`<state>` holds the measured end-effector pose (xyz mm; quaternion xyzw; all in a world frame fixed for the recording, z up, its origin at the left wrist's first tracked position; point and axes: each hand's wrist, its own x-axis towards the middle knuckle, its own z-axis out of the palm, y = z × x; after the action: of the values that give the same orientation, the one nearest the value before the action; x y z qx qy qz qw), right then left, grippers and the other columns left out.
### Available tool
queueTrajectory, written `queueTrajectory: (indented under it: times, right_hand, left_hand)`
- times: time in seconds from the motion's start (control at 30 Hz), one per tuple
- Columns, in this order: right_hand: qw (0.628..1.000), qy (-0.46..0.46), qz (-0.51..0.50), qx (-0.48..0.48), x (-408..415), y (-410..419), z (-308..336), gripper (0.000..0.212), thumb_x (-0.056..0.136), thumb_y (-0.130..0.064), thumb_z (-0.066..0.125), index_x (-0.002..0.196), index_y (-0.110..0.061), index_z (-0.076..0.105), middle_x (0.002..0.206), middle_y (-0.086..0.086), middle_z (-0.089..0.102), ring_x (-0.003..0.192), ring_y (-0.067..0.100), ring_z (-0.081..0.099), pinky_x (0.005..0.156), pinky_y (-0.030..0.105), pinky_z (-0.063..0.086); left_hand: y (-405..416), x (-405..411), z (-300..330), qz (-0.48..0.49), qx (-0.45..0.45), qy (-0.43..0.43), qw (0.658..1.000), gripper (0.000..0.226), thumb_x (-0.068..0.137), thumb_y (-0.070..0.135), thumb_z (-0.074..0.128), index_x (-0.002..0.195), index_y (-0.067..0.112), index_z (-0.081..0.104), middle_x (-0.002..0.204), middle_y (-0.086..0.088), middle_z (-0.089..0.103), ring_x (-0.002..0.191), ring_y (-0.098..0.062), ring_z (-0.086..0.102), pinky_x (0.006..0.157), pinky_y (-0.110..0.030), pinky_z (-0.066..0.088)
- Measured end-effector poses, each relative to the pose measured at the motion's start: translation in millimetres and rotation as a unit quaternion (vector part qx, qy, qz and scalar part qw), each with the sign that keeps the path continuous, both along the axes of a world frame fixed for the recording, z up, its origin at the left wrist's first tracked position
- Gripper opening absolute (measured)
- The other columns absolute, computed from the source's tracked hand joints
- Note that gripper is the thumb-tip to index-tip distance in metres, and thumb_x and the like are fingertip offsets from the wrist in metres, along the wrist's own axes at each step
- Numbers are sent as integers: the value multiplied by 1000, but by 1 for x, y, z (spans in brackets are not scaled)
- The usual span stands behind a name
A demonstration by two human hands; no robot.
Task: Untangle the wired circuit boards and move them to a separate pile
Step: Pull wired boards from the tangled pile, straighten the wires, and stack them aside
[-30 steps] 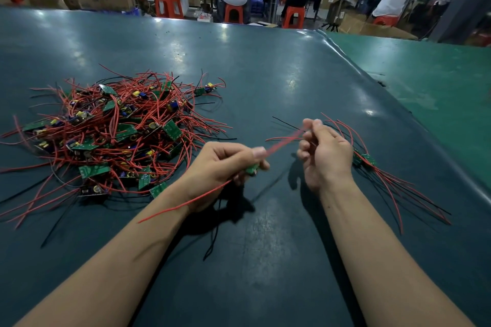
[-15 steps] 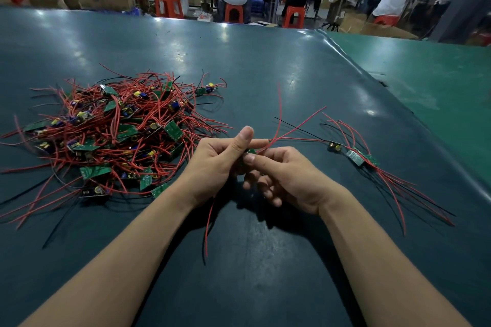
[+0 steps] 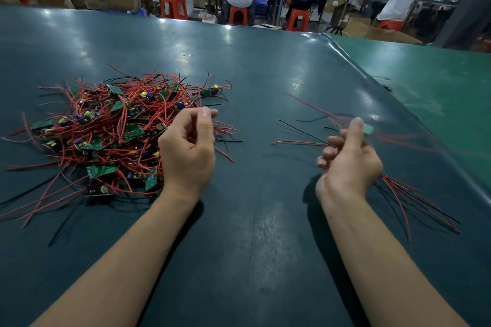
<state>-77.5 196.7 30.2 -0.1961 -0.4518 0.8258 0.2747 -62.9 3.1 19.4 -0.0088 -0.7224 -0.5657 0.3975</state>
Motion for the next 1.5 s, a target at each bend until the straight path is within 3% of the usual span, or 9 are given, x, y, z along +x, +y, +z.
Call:
queueTrajectory:
  times: [0.13,0.3,0.57,0.73,0.87,0.97,1.1,1.2,1.5]
  right_hand:
    - [991,-78,82,-77,1,-5,-6,35,94,-38,62,76,-8,59,51,1,64,37,8,55,36,16,41]
    - [986,-75,145,28,1,-13,-8,35,98,-37,57,82,-7,61,49,-1,58,36,9,45,35,16,34]
    - [979,-69,158,105,0,-17,-12,35,99,-34,56,76,-8,63,50,0,54,35,11,42,34,18,31]
    - [968,-67,195,141,2,-17,-12,33,97,-34,59,76,-8,64,50,-1,56,36,10,44,34,17,32]
    - [908,-57,366,197,7,-22,-8,30,92,-37,63,81,-9,68,61,5,64,39,12,50,36,17,36]
    - [863,-17,479,159,13,-28,-6,34,83,-44,62,86,-13,73,72,6,69,46,15,57,36,19,40]
    - [876,58,472,73,13,-29,-5,13,87,-23,63,82,-18,74,73,-2,69,58,8,63,39,18,40]
    - [897,64,433,64,10,-25,-5,8,82,-13,67,86,-13,74,80,6,73,67,14,69,49,21,49]
    - [923,44,383,-9,6,-23,-1,40,65,-6,72,105,-8,67,73,-3,69,64,7,65,61,17,53]
  left_hand:
    - [-5,2,-7,131,-268,-29,954,17,91,23,59,97,12,70,85,-3,63,82,-27,54,77,-38,43]
    - [-12,0,-9,219,-351,-210,886,38,85,25,62,122,17,61,124,-10,50,117,-34,38,93,-44,32]
    - [-25,-1,-6,234,-312,-221,894,42,89,24,68,128,11,60,120,-13,57,113,-36,44,93,-43,38]
    - [-21,4,-1,203,-266,-10,942,25,84,15,75,107,6,70,98,-12,67,91,-33,59,83,-35,42]
    - [-8,10,1,102,-284,199,932,11,88,5,73,97,-1,73,94,-13,68,84,-30,65,78,-42,53]
    - [11,18,-1,-1,-289,250,924,15,87,-1,71,101,0,71,98,-14,66,90,-26,65,82,-35,54]
    - [25,23,-6,-127,-279,231,923,36,82,-8,68,116,3,62,110,-8,61,105,-20,62,96,-29,48]
    - [27,18,-9,-87,-274,174,942,32,80,-5,70,111,1,67,102,-11,62,94,-26,60,88,-34,50]
    - [25,8,-7,-160,1,13,987,16,86,2,69,102,1,72,92,-13,69,80,-11,70,72,-24,57]
